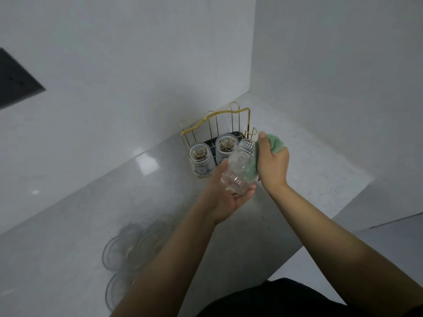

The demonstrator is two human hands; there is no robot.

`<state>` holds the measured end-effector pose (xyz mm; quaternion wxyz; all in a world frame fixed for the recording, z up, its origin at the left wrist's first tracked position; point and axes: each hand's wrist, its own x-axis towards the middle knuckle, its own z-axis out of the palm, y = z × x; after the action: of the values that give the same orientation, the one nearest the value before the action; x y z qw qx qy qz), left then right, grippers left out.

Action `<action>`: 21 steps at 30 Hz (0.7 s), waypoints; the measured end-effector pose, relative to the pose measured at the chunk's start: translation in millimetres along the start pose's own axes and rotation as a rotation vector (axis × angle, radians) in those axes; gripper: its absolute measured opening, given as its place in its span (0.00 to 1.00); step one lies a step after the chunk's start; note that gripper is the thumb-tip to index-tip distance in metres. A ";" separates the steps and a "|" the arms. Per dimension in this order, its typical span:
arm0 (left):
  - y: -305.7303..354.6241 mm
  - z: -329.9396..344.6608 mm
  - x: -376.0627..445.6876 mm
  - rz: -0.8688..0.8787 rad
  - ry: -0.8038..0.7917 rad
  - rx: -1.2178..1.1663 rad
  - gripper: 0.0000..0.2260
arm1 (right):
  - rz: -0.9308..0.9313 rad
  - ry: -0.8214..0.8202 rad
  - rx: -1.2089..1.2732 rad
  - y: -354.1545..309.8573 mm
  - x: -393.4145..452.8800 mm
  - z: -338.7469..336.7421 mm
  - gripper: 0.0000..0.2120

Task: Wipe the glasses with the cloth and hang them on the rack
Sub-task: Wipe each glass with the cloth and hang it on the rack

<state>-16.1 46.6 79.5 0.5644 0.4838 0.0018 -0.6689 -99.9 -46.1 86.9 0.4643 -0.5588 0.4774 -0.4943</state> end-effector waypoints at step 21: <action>53.9 74.7 78.4 0.831 0.487 0.984 0.30 | 0.672 0.125 0.021 48.0 98.8 -13.3 0.23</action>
<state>-15.2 -72.9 97.7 0.4722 0.7808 -0.3611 -0.1923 -111.3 -150.2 51.1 0.5768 -0.3339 0.6573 -0.3518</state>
